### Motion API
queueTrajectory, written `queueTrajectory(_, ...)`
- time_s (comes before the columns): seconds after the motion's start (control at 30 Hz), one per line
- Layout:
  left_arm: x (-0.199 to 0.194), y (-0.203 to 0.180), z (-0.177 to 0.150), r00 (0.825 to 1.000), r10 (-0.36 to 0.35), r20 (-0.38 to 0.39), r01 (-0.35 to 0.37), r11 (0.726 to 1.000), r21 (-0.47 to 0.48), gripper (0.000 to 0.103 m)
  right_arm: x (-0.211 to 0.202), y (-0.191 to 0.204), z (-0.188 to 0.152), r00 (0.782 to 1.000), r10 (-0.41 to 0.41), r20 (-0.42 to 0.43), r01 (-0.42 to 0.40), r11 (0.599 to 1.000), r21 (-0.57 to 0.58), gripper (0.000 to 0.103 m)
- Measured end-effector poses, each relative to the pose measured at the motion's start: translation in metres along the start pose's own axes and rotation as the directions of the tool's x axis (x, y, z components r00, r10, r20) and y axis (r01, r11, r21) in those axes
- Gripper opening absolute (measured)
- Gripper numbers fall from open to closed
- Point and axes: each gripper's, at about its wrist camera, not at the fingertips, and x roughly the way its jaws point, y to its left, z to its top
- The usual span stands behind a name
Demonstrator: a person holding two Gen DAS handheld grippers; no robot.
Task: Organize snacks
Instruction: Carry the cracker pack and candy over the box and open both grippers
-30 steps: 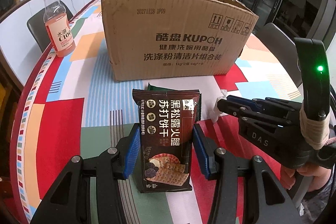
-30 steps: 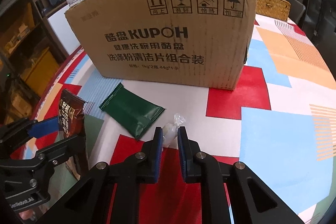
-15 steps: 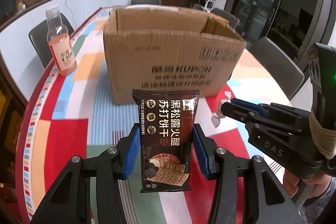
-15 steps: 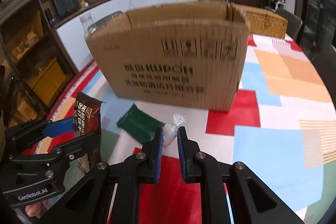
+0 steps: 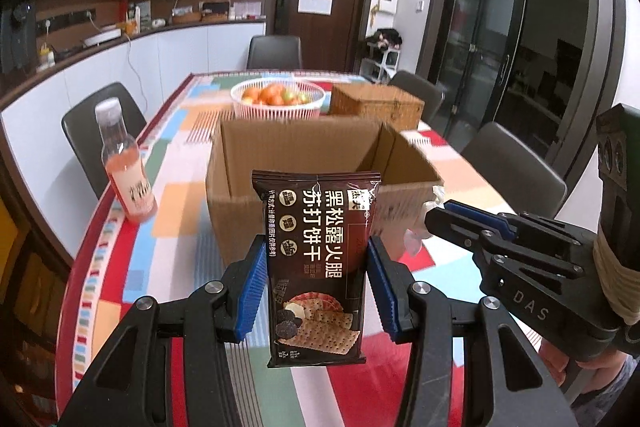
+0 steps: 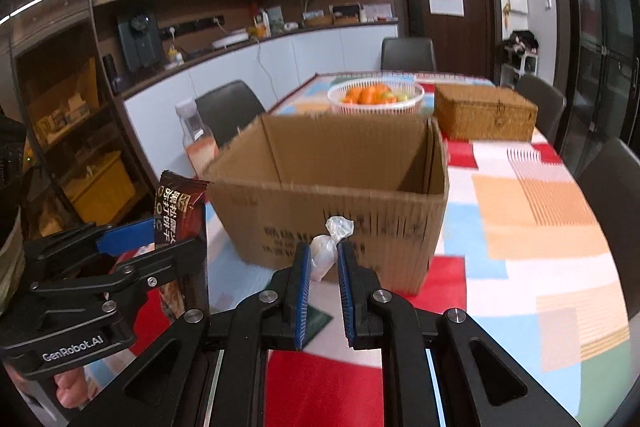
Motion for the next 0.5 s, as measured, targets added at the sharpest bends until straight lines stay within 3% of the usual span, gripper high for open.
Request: queueTrajectory(0.5,0.006,0.005,0.072,0.995,0.011,0.103,-0.015,0.999,0.034,0.048,-0.003,-0.001,0.059,0.994,-0.011,0.112,0.017,0.998,-0.053,0.015)
